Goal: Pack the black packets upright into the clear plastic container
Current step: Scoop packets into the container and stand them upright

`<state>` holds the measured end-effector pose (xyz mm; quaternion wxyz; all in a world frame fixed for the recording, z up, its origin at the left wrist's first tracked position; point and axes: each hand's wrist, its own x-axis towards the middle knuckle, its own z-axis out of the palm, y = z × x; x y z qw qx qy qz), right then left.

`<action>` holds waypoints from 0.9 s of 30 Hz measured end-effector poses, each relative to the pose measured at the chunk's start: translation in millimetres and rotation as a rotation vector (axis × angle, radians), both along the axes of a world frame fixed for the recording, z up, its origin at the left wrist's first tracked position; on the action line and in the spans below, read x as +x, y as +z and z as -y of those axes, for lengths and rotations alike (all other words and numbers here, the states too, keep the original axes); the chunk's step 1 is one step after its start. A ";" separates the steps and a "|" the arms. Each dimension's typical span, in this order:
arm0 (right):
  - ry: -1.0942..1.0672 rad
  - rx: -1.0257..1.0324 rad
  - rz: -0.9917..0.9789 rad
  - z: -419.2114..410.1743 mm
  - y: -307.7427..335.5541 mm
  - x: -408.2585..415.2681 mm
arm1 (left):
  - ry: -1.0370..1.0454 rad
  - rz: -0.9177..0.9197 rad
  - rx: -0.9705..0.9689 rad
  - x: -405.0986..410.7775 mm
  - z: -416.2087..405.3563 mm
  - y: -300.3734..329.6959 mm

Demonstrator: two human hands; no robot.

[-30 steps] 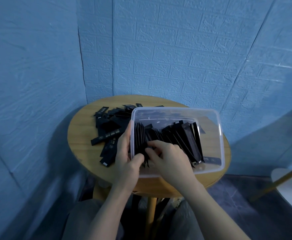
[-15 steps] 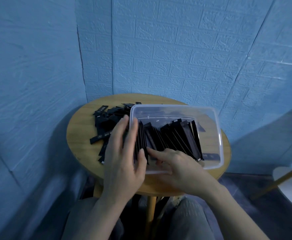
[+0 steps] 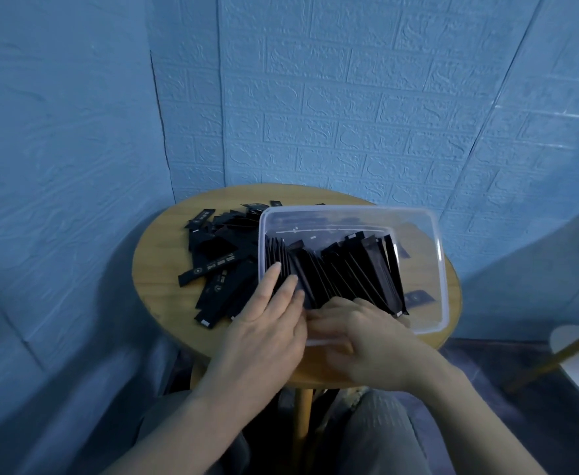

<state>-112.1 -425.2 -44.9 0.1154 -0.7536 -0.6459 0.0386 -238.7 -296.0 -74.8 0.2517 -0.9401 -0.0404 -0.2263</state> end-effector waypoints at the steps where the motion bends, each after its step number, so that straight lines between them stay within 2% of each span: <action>1: -0.011 -0.010 -0.025 2.2 2.0 -0.5 | -0.010 -0.003 0.002 0.6 -0.6 -0.6; 4: -0.111 0.022 -0.191 9.6 6.3 -2.2 | -0.019 0.002 -0.017 0.5 -0.6 -3.2; 7: -0.287 0.201 -0.262 9.9 3.0 -6.4 | -0.006 -0.009 -0.036 -1.9 1.1 -4.8; 10: -0.431 0.293 -0.116 1.9 -3.8 -14.0 | -0.004 -0.008 -0.048 -3.1 3.0 -5.6; 15: -0.629 0.231 0.080 -16.7 0.9 -22.3 | -0.018 0.047 -0.087 -4.8 3.6 -8.5; 19: -0.667 0.205 0.096 -35.0 0.0 -22.8 | -0.004 0.074 -0.117 -7.1 5.2 -11.5; 27: -0.558 0.169 -0.223 -41.7 -5.5 -17.6 | -0.010 0.100 -0.115 -13.5 3.5 -10.8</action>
